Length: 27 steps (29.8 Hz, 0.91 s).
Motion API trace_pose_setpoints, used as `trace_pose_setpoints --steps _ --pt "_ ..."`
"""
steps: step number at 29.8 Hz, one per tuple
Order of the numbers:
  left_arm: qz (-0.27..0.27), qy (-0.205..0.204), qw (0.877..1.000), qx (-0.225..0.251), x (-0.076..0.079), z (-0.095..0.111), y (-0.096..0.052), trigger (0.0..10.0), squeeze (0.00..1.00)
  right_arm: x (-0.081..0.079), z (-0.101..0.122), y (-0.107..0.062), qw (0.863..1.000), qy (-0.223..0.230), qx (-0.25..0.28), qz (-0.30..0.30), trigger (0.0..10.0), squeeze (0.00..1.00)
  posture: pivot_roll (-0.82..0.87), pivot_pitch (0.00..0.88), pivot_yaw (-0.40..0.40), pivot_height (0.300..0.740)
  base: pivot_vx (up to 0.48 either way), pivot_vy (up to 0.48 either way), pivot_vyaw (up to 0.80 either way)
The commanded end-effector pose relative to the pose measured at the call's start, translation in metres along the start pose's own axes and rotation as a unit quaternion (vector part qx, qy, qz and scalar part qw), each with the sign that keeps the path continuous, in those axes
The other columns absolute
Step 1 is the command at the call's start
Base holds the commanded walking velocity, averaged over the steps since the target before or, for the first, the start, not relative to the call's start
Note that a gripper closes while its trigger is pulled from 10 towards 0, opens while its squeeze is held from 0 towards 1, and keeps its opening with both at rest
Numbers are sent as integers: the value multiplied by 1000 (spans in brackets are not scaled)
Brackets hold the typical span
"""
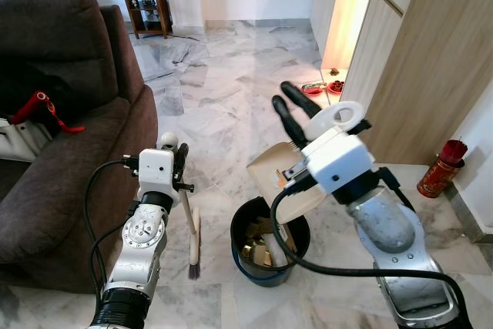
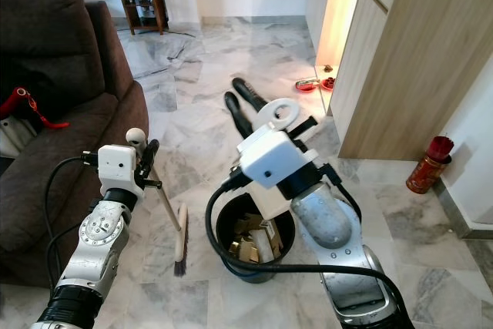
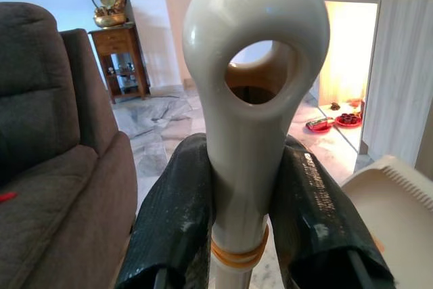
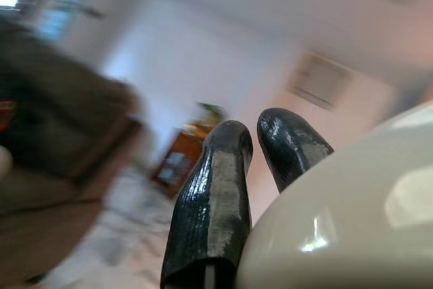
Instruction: Sweep floor
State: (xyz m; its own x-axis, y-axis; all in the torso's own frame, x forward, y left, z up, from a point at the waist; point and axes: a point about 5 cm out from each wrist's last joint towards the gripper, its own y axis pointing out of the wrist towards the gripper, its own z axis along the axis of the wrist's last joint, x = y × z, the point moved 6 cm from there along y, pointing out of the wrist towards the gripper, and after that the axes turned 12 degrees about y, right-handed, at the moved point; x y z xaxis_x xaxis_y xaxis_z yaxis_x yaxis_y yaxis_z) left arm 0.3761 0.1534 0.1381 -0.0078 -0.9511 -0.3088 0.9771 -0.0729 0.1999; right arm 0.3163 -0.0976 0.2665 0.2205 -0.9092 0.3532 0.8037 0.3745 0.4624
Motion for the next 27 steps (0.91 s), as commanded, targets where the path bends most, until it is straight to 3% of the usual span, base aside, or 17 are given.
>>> trace_pose_setpoints --steps 1,2,5,10,15,27 --pt "7 1 999 33 -5 16 6 10000 0 38 3 0 996 -28 11 -79 10000 0 -104 0 29 740 0 0 0" --pt "6 1 999 32 -5 16 6 10000 0 55 -1 -2 993 -32 2 -115 10000 0 -104 0 29 740 0 0 0" --pt "1 -1 999 32 -4 15 6 10000 0 84 -10 -11 984 -26 -10 -175 10000 0 -106 0 30 740 0 0 0" --pt "-5 -4 1000 28 -2 13 4 10000 0 111 -32 -30 971 -3 -35 -236 10000 0 -104 0 32 740 0 0 0" --pt "-3 -4 1000 23 -8 9 -1 10000 0 126 -47 -49 956 30 -47 -289 10000 0 -100 0 31 740 0 0 0" --pt "-1 -6 1000 24 -8 10 -4 10000 0 128 -48 -50 955 33 -42 -292 10000 0 -101 0 31 740 0 0 0"
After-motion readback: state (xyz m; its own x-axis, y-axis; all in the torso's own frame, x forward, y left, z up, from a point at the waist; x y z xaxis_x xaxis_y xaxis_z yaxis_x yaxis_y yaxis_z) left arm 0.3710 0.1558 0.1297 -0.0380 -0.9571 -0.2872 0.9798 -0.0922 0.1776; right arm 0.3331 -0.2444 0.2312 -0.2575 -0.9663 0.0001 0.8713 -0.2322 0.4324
